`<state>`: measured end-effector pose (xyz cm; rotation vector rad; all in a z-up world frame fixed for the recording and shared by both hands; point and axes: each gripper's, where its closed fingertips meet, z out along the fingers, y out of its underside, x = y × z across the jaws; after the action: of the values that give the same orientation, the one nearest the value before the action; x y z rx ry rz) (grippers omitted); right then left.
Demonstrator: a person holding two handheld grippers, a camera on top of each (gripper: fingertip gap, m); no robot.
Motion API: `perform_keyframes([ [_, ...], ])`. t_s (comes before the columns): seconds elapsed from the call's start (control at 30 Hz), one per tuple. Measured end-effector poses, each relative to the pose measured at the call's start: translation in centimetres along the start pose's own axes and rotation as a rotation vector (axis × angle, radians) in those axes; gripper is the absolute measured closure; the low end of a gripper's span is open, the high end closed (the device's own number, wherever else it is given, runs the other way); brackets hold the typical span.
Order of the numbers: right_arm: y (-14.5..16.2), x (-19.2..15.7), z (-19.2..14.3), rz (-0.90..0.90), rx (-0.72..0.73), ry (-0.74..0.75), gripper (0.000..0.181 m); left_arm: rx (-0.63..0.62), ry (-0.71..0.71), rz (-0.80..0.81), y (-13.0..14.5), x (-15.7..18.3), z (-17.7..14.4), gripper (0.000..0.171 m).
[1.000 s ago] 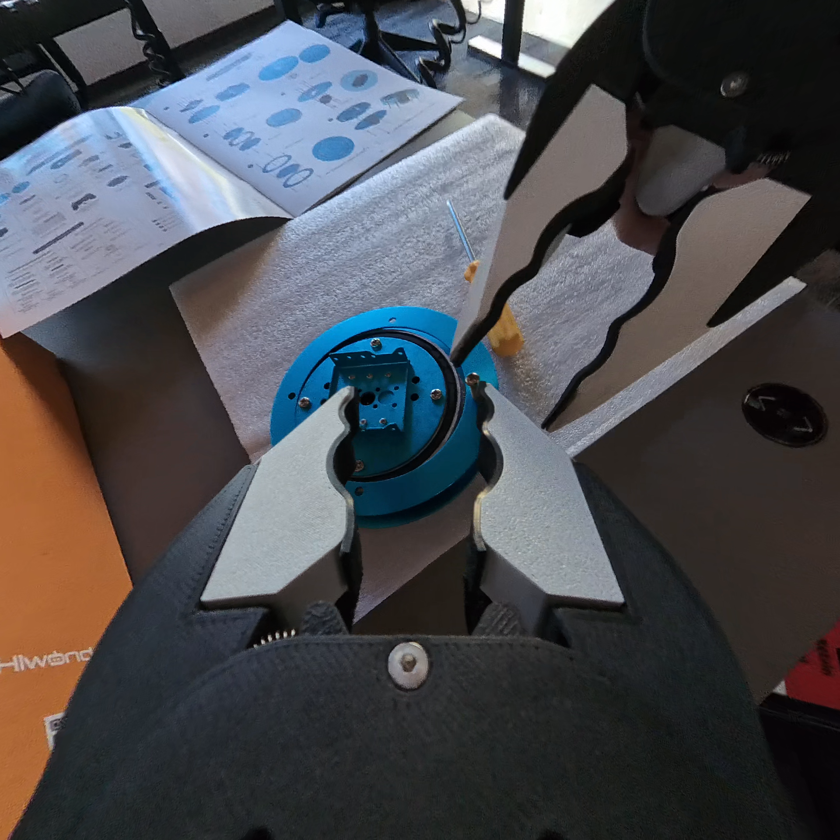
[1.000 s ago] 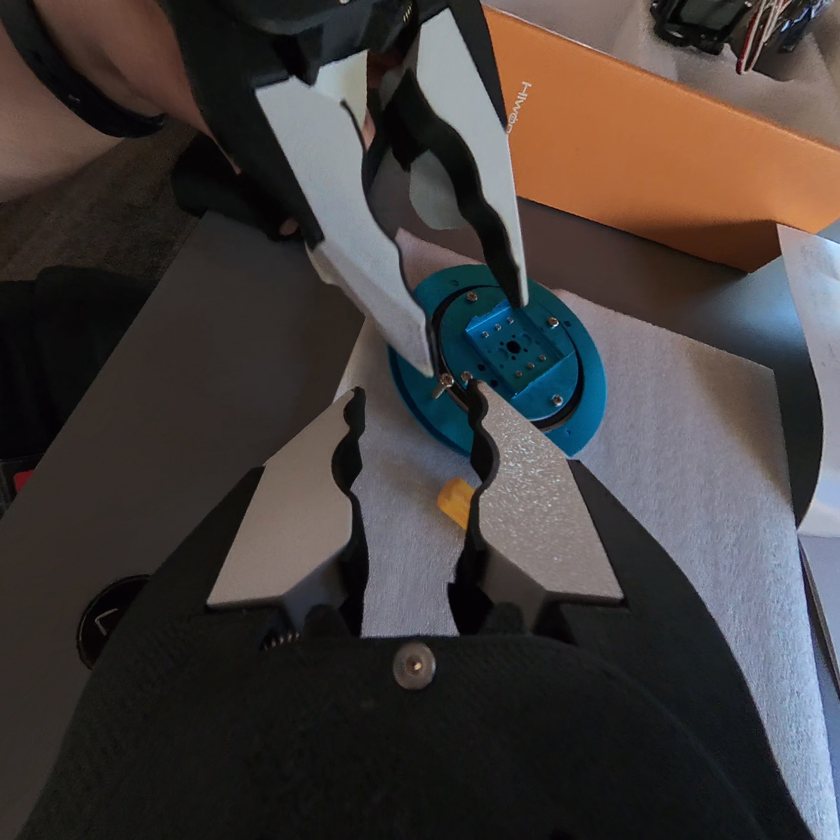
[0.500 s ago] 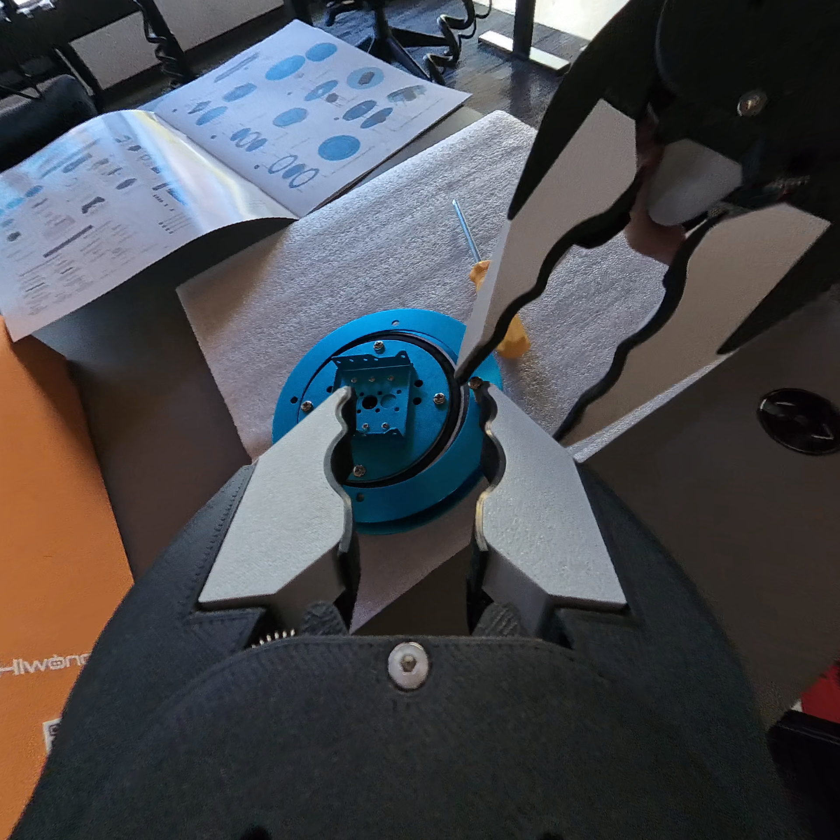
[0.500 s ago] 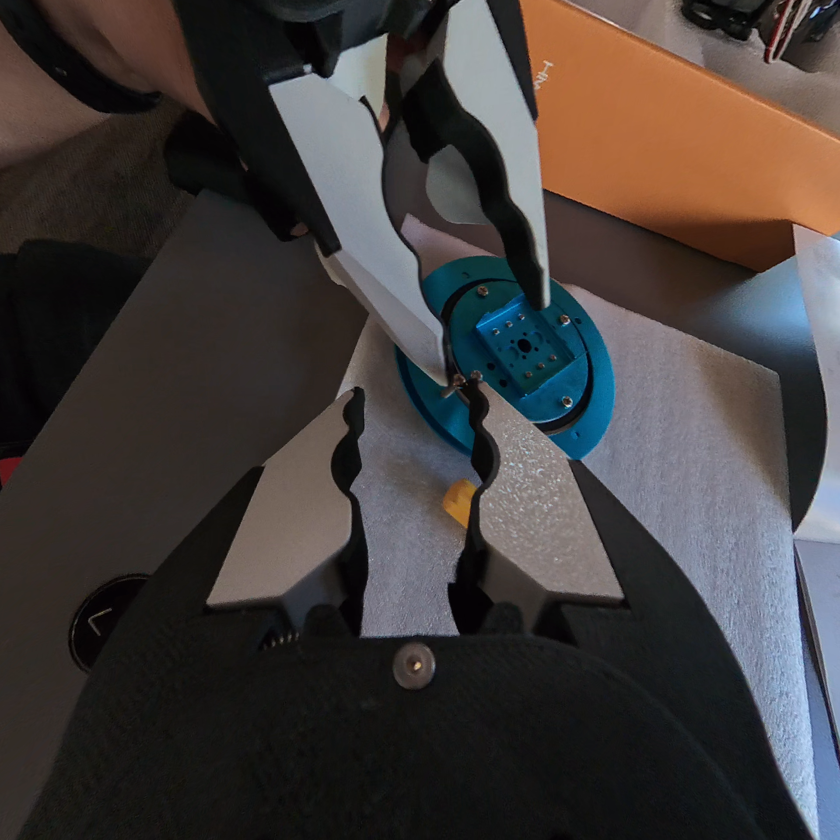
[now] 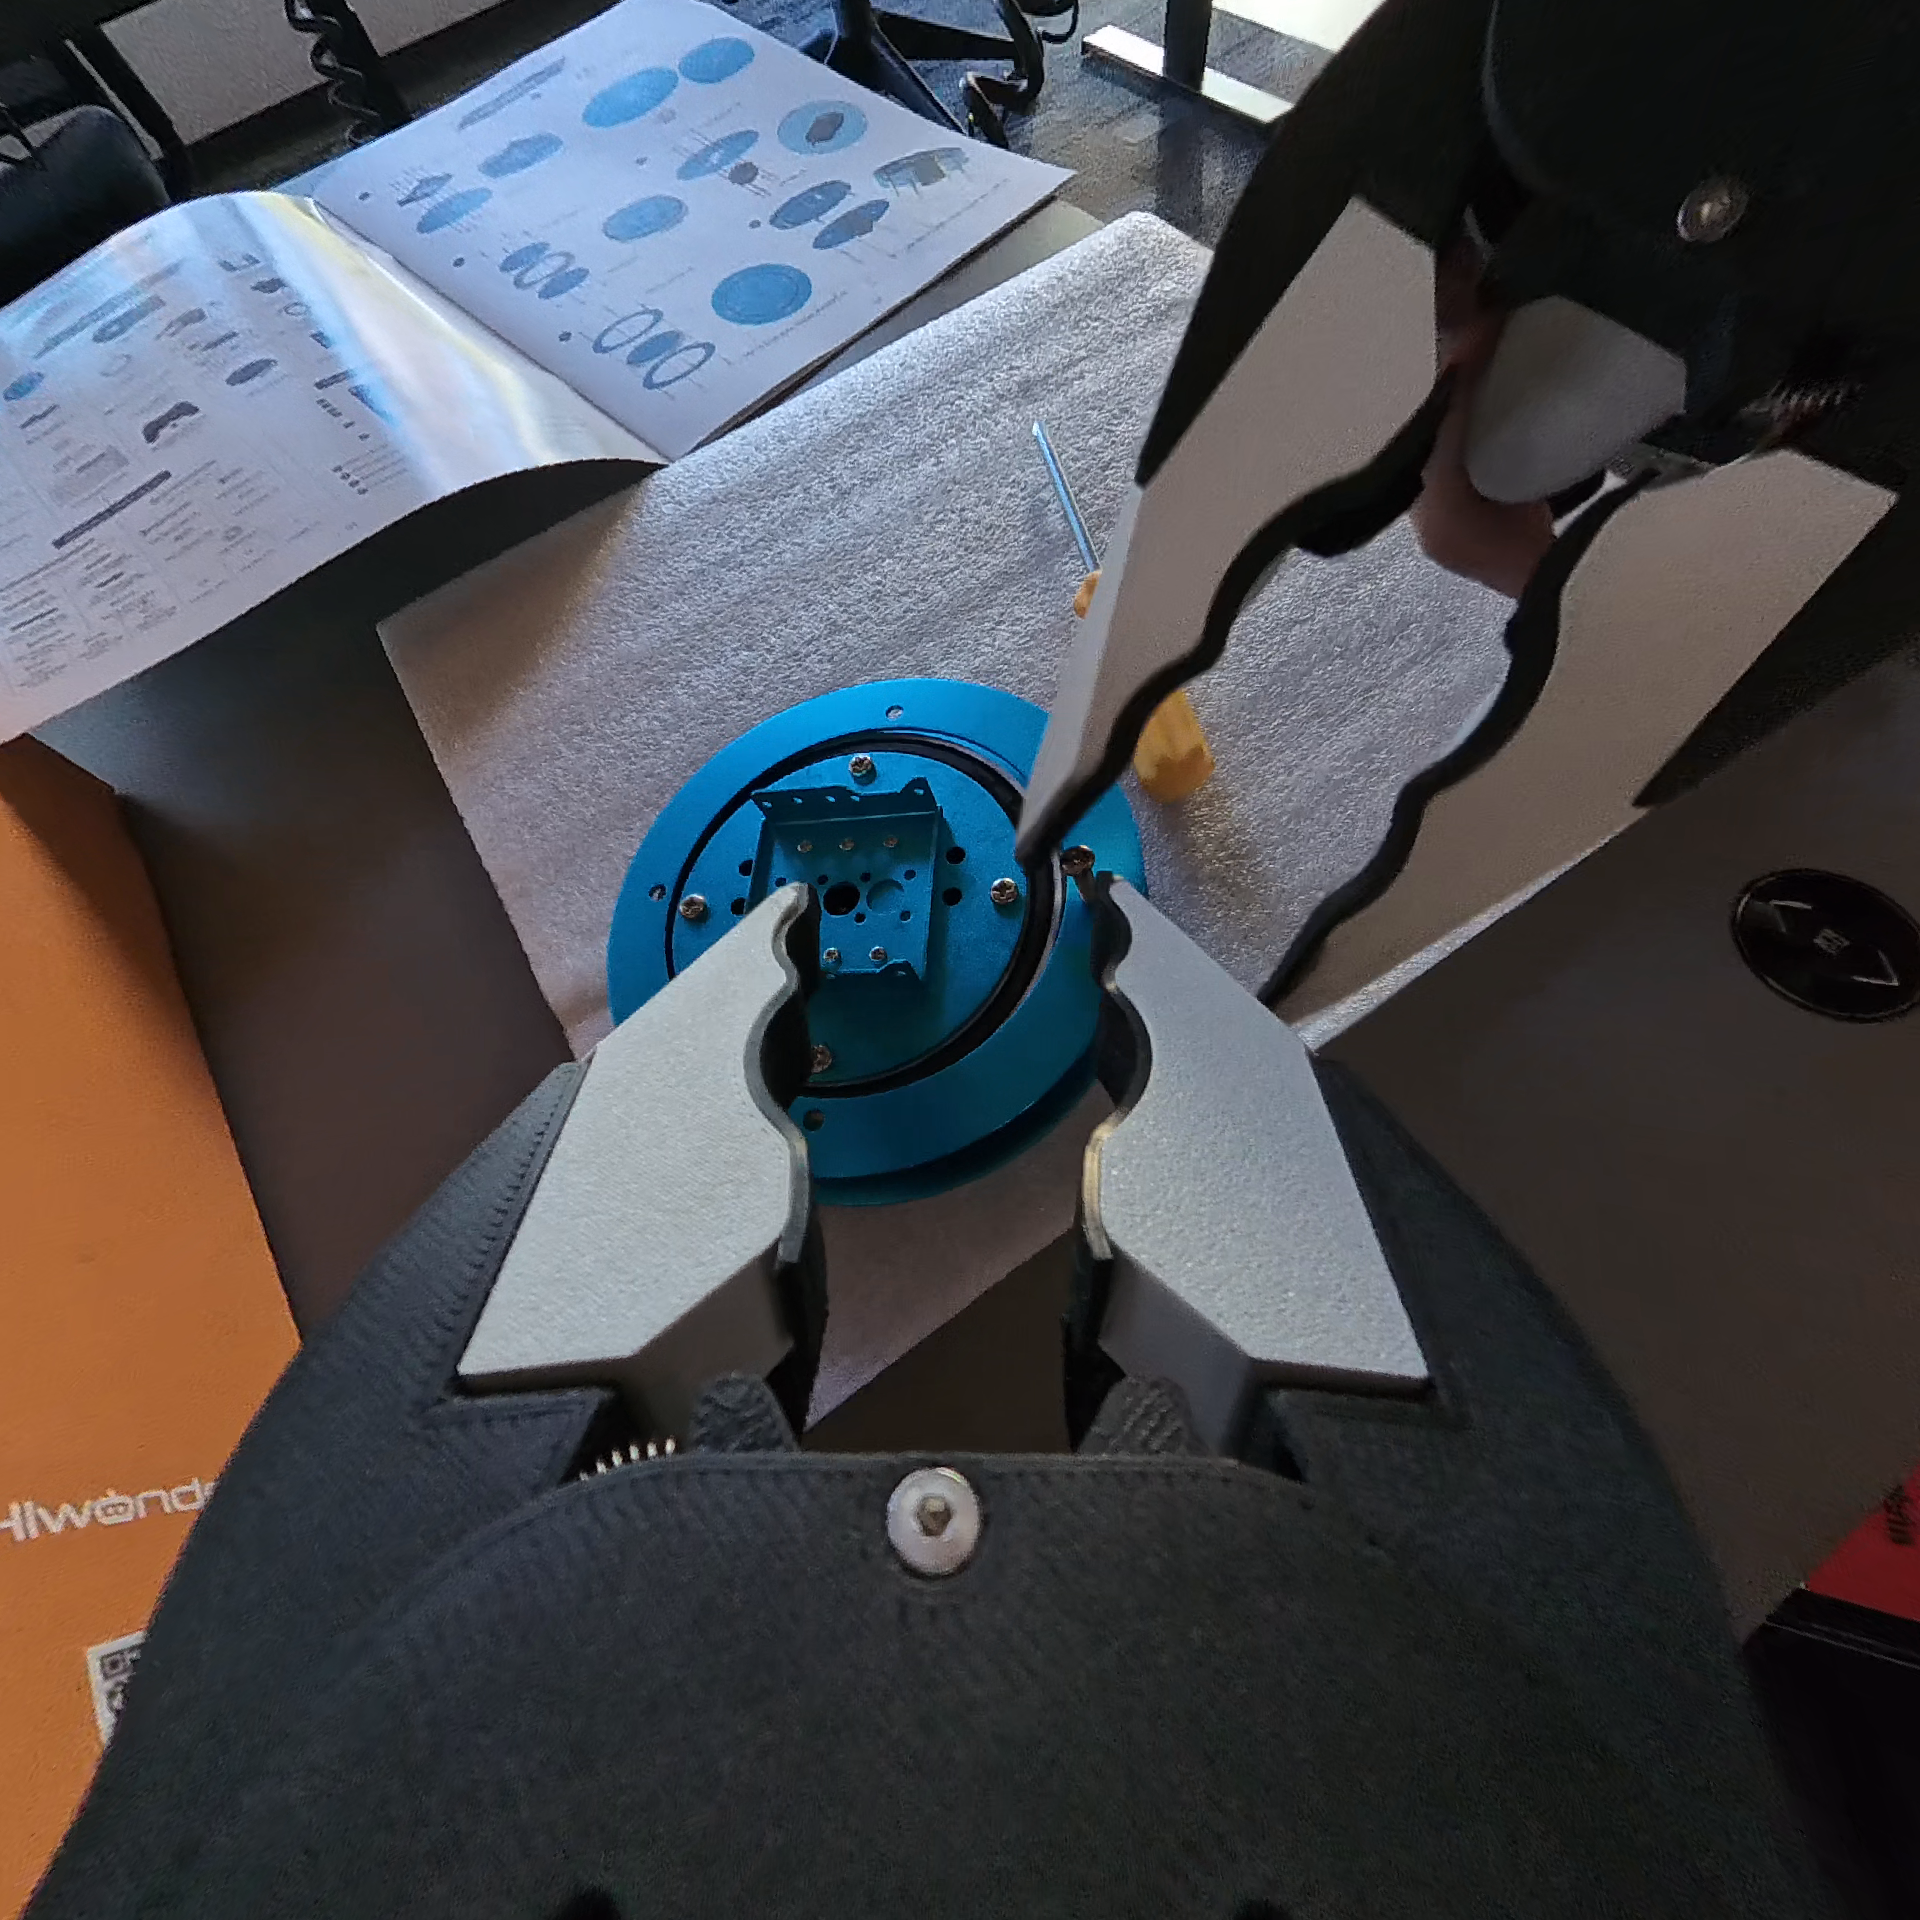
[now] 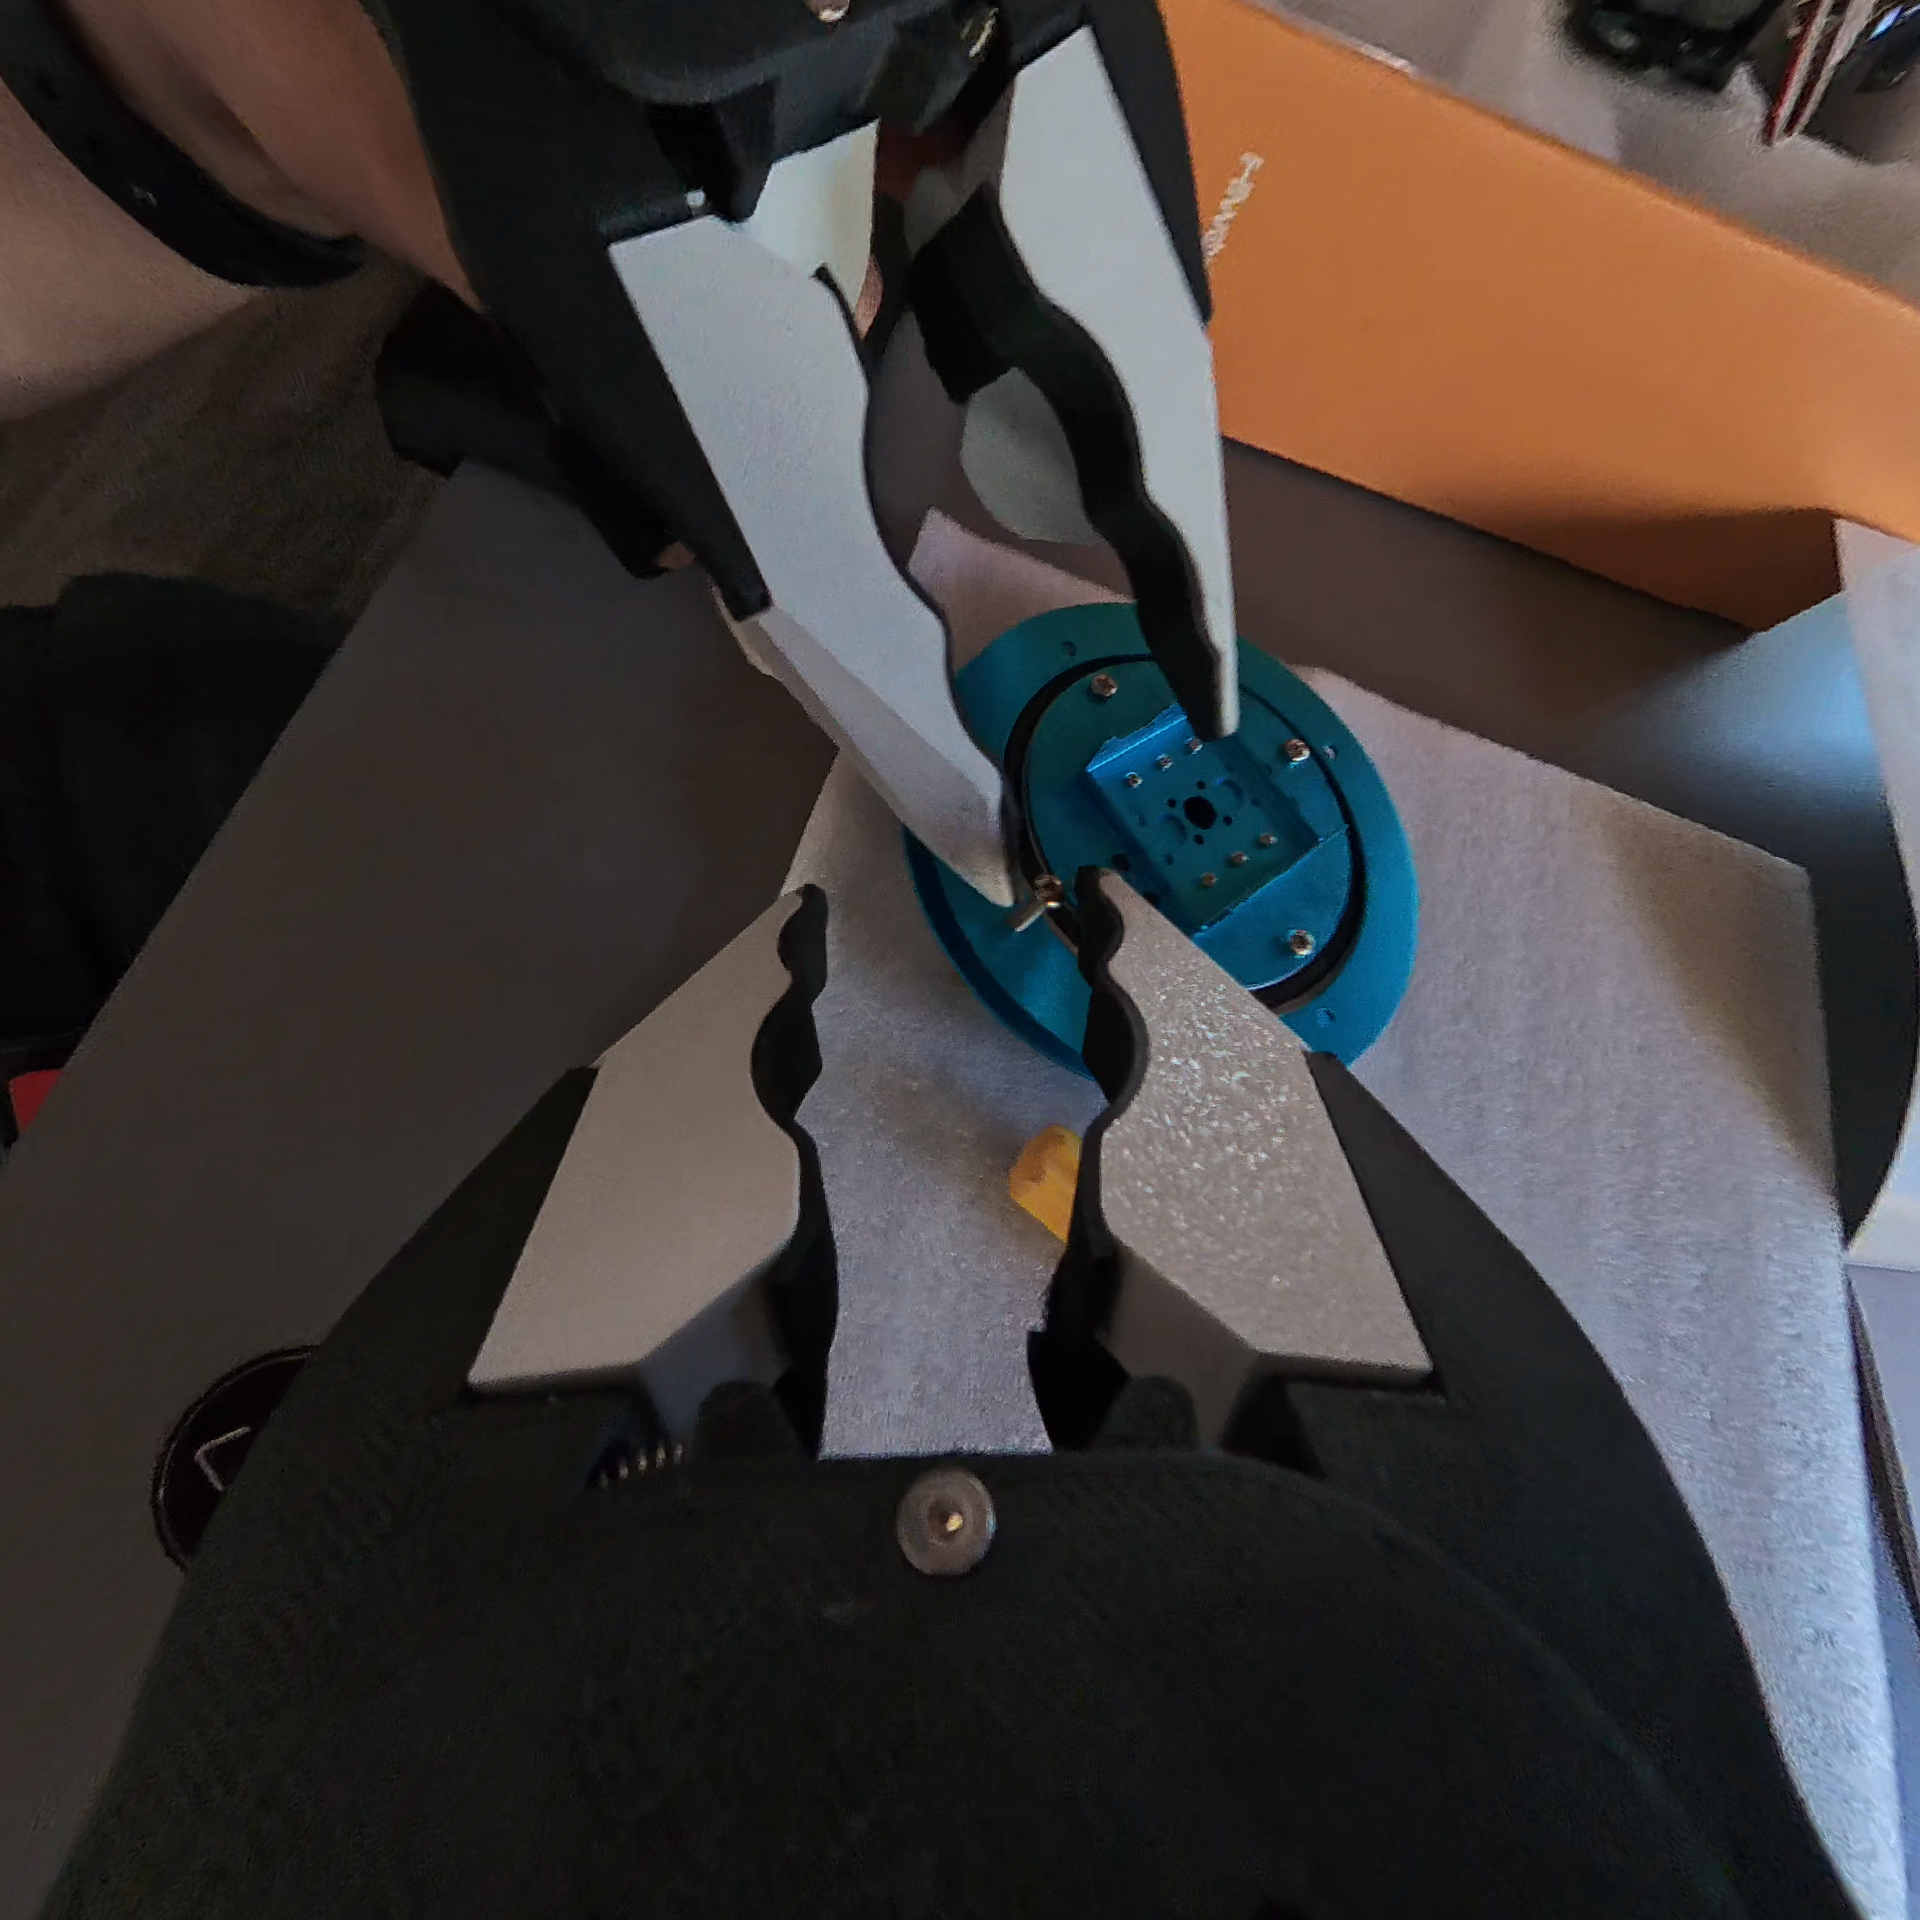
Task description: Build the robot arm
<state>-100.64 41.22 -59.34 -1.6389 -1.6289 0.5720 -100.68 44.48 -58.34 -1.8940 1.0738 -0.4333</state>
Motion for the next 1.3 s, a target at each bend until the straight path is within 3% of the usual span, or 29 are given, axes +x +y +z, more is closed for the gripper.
perform_keyframes([
  [0.23, 0.4, -0.8, -1.0, -0.013, 0.021, 0.016, 0.145, 0.022, -0.019, -0.013, -0.1, -0.6, -0.4, 0.122],
  [0.37, 0.4, 0.0, -1.2, 0.003, 0.017, 0.045, 0.136, 0.044, 0.033, -0.014, -0.5, 0.4, -0.6, 0.119],
  [0.53, 0.1, -0.4, -0.1, -0.022, -0.005, 0.022, 0.132, 0.024, -0.010, 0.009, -0.4, 0.0, -0.1, 0.117],
  [0.73, 0.5, -0.5, -1.2, -0.006, 0.017, 0.032, 0.144, 0.038, -0.038, -0.027, -0.2, -1.1, -0.8, 0.123],
  [1.03, 0.3, -0.4, -0.4, -0.016, -0.014, 0.027, 0.133, -0.007, -0.030, 0.019, -0.1, -0.1, 0.2, 0.115],
  [1.17, 0.6, -1.0, -1.1, -0.007, 0.002, 0.009, 0.147, -0.008, -0.050, -0.009, 0.4, -1.0, -0.4, 0.122],
  [1.3, 0.2, -0.2, -1.1, 0.010, 0.009, 0.033, 0.136, 0.009, -0.011, 0.009, -0.3, -0.2, -0.4, 0.119],
])
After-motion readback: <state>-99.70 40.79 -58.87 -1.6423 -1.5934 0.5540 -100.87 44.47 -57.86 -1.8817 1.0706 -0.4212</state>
